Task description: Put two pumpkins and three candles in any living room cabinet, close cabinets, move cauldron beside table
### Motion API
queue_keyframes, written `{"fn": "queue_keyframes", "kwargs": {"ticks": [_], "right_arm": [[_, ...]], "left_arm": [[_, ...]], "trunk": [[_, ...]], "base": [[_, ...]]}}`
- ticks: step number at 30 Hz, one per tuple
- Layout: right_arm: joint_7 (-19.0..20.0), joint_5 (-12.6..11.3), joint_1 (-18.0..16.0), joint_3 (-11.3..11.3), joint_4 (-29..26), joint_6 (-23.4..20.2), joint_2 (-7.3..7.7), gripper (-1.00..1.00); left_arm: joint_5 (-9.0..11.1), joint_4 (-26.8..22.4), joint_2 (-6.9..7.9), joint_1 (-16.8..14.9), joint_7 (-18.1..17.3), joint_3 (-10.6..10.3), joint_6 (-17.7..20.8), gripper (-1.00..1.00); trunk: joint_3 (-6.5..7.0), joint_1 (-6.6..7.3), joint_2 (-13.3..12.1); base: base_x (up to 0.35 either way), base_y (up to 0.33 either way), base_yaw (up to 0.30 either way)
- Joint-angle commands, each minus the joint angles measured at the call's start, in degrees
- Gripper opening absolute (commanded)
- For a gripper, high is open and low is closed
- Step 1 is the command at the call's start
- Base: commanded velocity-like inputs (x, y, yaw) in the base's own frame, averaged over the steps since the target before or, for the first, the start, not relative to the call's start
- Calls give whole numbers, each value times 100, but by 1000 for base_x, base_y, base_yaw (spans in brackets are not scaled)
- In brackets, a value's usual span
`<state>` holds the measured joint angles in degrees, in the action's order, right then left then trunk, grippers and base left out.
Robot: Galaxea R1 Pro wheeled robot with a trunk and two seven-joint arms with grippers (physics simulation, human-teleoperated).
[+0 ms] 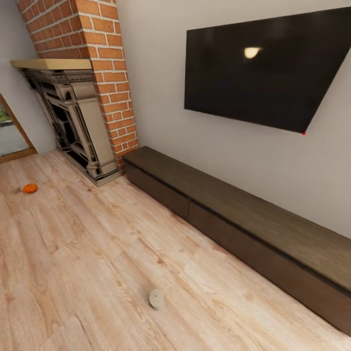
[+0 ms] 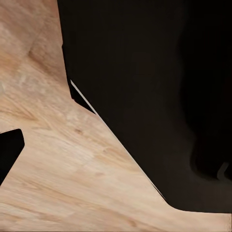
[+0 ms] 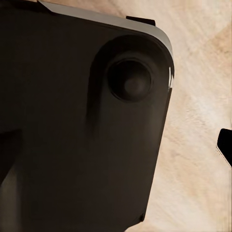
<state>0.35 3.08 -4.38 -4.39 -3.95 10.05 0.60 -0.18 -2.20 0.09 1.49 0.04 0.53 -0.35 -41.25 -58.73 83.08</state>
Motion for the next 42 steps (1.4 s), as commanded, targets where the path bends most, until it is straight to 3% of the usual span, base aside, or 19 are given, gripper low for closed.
{"fn": "queue_keyframes", "kwargs": {"ticks": [1,42], "right_arm": [[0,0,1,0,0,-1,1,100],[-8,0,1,-9,0,-3,-6,100]], "left_arm": [[0,0,0,0,-1,0,0,100],[0,0,0,0,-2,0,0,100]], "trunk": [[0,0,0],[0,0,0]], "base": [[0,0,289],[0,0,289]]}}
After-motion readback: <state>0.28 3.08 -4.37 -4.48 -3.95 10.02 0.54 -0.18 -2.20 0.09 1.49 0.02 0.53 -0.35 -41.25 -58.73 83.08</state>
